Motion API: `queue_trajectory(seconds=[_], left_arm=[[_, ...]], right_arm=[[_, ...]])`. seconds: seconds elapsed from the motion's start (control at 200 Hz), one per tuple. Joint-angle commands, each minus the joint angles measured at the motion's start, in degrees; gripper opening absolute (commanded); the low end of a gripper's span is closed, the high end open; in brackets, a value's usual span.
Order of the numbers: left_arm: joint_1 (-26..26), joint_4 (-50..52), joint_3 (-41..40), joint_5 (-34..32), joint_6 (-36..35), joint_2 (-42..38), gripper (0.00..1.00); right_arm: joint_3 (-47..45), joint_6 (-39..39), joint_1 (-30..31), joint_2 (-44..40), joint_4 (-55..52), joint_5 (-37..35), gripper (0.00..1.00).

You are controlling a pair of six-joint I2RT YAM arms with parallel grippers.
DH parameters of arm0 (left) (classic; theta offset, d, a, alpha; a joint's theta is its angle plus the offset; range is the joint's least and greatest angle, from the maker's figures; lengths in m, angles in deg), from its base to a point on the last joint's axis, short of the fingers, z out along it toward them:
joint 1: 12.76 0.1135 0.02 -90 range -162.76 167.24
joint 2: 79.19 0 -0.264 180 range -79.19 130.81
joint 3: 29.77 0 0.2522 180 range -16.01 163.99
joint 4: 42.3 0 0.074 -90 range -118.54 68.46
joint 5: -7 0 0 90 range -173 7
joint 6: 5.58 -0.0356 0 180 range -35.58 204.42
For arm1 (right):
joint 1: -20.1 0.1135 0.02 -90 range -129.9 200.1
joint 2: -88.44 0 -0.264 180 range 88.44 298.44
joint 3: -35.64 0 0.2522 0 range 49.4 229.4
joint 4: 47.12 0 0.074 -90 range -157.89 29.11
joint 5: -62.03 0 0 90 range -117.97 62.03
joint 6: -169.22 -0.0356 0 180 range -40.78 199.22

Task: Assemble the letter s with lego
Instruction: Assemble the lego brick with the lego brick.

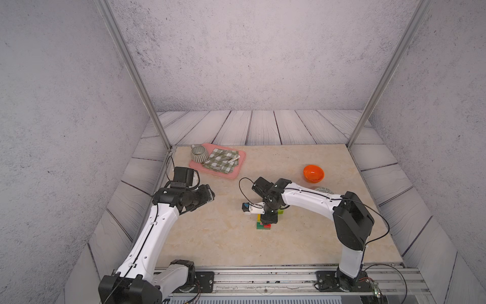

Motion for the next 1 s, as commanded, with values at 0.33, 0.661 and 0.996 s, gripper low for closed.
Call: queue_trajectory(seconds=[0.33,0.661,0.996], left_arm=[[0.52,1.14,0.63,-0.30,-0.65,0.17,0.66],[0.46,1.39,0.73,-0.50,-0.74,0.00,0.66],[0.44,1.49,0.76,-0.74,-0.92,-0.01,0.66]], right_arm=[[-2.28,0.88,-0.03,1.33,-0.90,-2.63,0.10],[-2.53,1.02,1.34,3.26,-2.43,-6.40,0.08],[-4.27,-0.35,2.55,3.41,-2.01,-5.29,0.08]])
